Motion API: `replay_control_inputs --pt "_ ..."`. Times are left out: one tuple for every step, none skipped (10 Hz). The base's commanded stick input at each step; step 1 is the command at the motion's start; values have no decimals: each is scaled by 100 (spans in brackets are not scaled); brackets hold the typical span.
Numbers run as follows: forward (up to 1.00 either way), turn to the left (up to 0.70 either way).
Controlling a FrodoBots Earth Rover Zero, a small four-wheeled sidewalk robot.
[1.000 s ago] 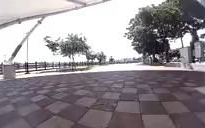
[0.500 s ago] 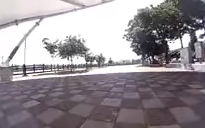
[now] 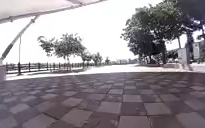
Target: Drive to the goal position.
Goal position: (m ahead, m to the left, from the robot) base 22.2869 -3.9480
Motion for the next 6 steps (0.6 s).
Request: replay_control_inputs --pt "45 -27" --pt "45 -24" --pt "45 -14" --pt "45 -2" --pt "45 0" --pt "45 0"
